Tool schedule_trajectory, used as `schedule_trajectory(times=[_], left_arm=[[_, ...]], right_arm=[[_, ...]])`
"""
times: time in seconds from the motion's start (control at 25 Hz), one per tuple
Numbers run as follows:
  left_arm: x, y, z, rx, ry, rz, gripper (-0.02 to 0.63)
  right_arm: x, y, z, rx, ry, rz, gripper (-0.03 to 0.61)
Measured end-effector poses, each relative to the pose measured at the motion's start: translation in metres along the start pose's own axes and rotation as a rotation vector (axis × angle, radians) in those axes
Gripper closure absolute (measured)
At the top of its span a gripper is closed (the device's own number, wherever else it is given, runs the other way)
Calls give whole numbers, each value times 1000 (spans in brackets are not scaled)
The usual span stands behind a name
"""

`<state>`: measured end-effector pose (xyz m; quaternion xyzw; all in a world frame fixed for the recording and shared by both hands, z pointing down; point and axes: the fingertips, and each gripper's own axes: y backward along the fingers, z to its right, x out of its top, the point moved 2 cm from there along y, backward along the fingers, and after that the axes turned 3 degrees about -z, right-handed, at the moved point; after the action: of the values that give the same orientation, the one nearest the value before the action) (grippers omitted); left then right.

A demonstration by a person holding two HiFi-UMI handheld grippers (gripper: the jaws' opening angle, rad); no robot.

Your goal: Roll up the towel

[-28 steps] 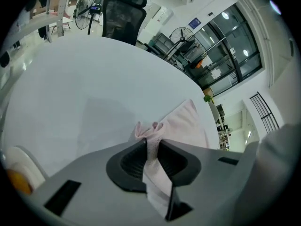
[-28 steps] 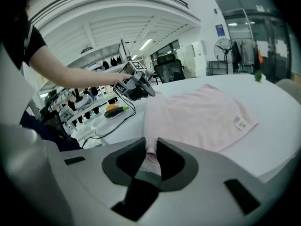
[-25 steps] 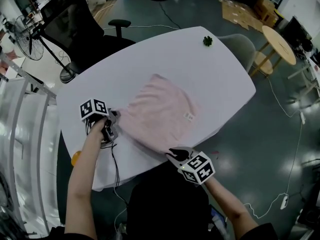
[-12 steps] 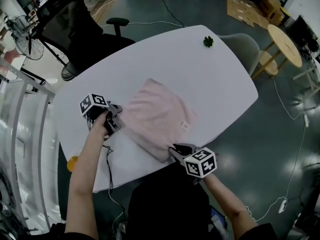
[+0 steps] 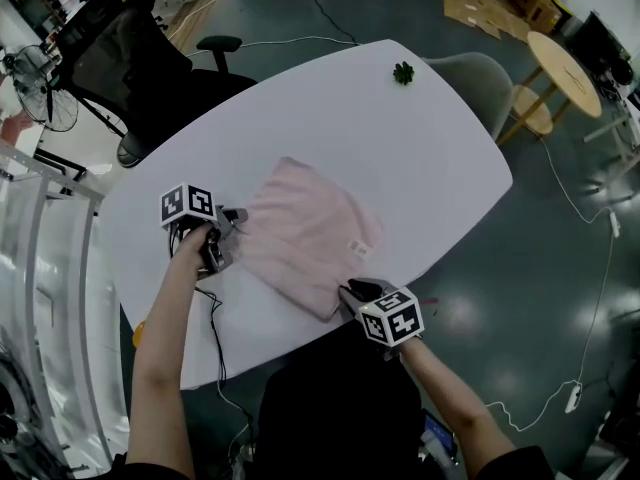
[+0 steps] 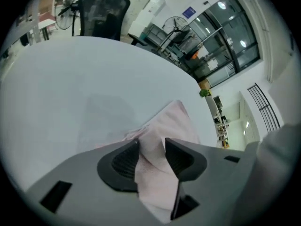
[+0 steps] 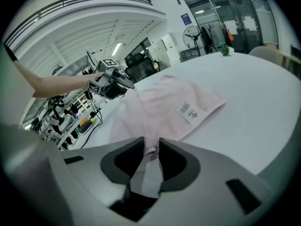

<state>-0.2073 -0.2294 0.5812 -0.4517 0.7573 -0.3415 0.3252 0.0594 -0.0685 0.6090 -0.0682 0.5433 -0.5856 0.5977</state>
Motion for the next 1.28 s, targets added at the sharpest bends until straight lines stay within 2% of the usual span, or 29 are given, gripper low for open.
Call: schedule_trajectory(times=[0.12, 0.16, 0.2, 0.24, 0.28, 0.4, 0.56, 0.72, 0.88, 1.08, 1.28], left_arm=[[2, 16, 8, -49, -87, 40, 423], [4, 24, 9, -51, -113, 61, 444], [5, 32, 9, -40, -140, 90, 491], [7, 40, 7, -23, -168, 124, 569], [8, 48, 7, -13, -201, 157, 595], [5, 67, 9, -65, -273, 221, 601], [-3, 77, 0, -135, -202, 246, 601], [-13, 79, -9, -178, -156, 248, 592], [-28, 69, -17, -226, -110, 222, 490], [-38, 52, -32, -244, -31, 192, 370], [-35, 38, -44, -269, 80, 236, 373]], right_arm=[[2, 5, 4, -31, 39, 11, 440], [2, 8, 4, -40, 54, 15, 432], [3, 11, 4, -49, 69, 21, 426], [4, 14, 4, -58, 85, 28, 419], [6, 18, 3, -68, 102, 35, 411], [11, 27, -5, -91, 167, 50, 374], [19, 38, -27, -122, 290, 72, 334], [23, 46, -55, -158, 407, 109, 330], [11, 40, -80, -170, 477, 105, 330], [-9, 21, -99, -196, 599, 53, 330], [-15, -2, -95, -272, 736, 6, 333]])
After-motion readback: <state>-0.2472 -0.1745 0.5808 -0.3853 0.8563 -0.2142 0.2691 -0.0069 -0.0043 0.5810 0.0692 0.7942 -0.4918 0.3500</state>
